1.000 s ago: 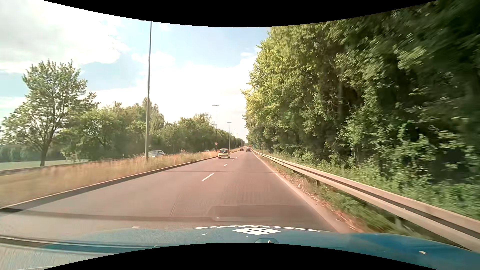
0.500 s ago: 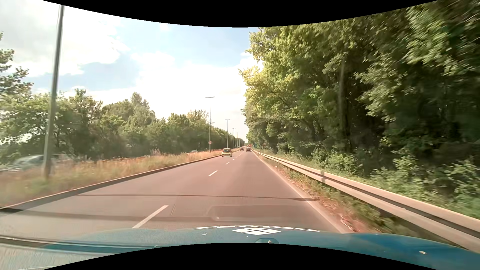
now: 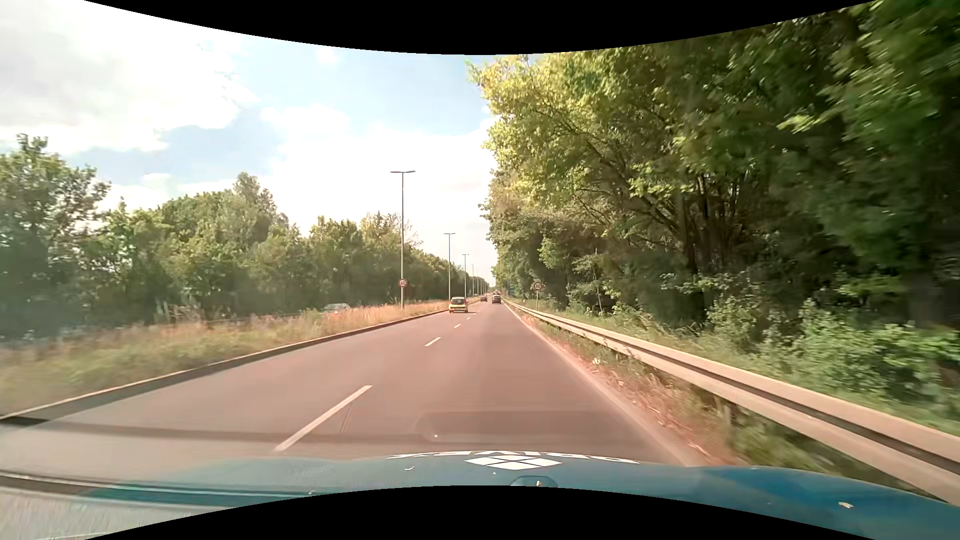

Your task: Follow the waypoints while adhering to traffic rules and regulations

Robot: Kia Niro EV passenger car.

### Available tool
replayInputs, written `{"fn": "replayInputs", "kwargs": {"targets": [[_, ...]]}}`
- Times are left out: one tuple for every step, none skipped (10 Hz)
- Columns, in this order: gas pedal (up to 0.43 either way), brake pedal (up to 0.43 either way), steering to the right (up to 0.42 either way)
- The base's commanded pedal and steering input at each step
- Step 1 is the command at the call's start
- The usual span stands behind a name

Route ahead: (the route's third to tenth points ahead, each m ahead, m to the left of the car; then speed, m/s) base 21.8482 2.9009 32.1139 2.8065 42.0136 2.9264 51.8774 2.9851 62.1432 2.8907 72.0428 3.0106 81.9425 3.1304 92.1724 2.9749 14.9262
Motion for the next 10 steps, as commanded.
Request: {"fn": "replayInputs", "kwargs": {"targets": [[0.169,0.000,-0.003],[0.169,0.000,-0.003],[0.169,0.000,-0.003],[0.169,0.000,-0.003],[0.169,0.000,-0.003],[0.169,0.000,-0.003],[0.169,0.000,-0.003],[0.169,0.000,-0.003],[0.169,0.000,-0.003],[0.169,0.000,-0.003]]}}
